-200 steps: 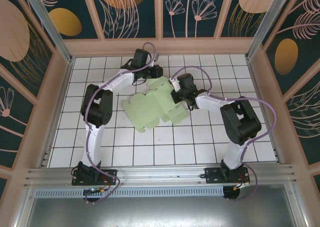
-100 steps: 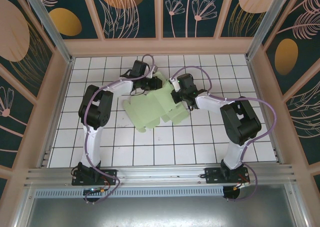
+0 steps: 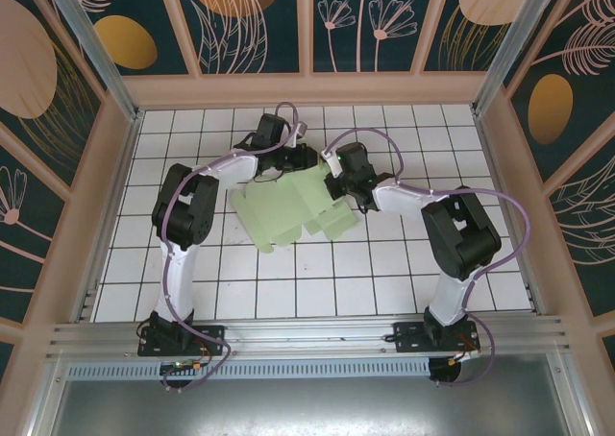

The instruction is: Fold the paper box

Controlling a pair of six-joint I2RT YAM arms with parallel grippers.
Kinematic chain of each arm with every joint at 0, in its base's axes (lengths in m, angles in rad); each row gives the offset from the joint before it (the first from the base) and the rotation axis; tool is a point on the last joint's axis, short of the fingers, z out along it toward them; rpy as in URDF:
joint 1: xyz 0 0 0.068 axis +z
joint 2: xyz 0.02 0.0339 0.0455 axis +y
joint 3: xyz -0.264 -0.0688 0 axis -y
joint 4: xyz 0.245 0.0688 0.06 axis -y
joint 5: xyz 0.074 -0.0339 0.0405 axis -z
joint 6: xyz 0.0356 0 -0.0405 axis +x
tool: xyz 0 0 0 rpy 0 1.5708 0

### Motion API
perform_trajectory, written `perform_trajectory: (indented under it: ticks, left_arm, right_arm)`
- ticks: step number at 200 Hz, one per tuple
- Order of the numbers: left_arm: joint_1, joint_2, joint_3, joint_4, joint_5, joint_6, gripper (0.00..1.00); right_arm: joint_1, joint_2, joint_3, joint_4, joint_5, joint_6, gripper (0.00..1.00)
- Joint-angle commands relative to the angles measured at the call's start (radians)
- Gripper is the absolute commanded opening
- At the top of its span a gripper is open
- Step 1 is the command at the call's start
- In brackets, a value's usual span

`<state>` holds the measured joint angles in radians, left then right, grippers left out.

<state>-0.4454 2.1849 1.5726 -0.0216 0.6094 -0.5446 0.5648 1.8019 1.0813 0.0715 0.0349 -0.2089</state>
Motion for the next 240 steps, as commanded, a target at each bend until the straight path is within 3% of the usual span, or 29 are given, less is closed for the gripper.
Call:
perform_trajectory:
  ticks: [1,33,69,93,109,125,178,240]
  left_arm:
    - [-0.013,-0.003,0.026,0.061,0.026,-0.015,0.22]
    - [-0.014,-0.053,-0.021,0.098,-0.02,0.001,0.37]
    - [0.001,-0.208,-0.177,0.217,-0.125,0.023,0.59]
    - [0.044,-0.327,-0.308,0.297,-0.208,0.004,0.7]
    - [0.088,-0.405,-0.401,0.341,-0.264,-0.017,0.85]
    - [0.132,-0.464,-0.486,0.374,-0.296,-0.037,0.93]
    - [0.17,-0.592,-0.643,0.37,-0.367,-0.014,0.99]
    - [0.222,-0.553,-0.689,0.431,-0.325,-0.09,0.99]
  right_arm:
    - [0.023,-0.024,0.005,0.023,-0.004,-0.035,0.0]
    - [0.01,-0.026,0.0,0.027,0.041,-0.023,0.0]
    - [-0.04,-0.037,0.0,-0.005,0.032,0.012,0.0]
    - [-0.049,-0.05,-0.009,-0.022,0.028,0.004,0.0]
    - [-0.049,-0.06,-0.016,-0.024,0.026,-0.009,0.0]
    - [-0.053,-0.066,-0.015,-0.027,0.021,-0.016,0.0]
    - [-0.031,-0.11,-0.016,-0.077,0.079,-0.088,0.0]
    - [0.063,-0.116,0.004,-0.151,0.338,-0.239,0.0]
